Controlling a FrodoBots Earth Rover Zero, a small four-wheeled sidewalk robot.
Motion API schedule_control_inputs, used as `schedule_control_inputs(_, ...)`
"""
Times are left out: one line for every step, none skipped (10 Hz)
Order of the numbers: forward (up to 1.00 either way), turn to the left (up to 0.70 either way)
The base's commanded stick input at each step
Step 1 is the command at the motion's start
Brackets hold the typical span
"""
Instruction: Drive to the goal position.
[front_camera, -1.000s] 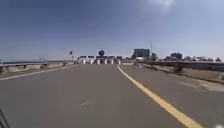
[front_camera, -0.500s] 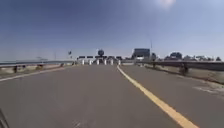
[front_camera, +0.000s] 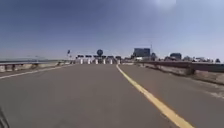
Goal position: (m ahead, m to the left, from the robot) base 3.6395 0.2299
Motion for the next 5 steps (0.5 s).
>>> schedule_control_inputs(1.00,0.00)
schedule_control_inputs(1.00,0.00)
schedule_control_inputs(1.00,0.00)
schedule_control_inputs(1.00,0.00)
schedule_control_inputs(1.00,0.00)
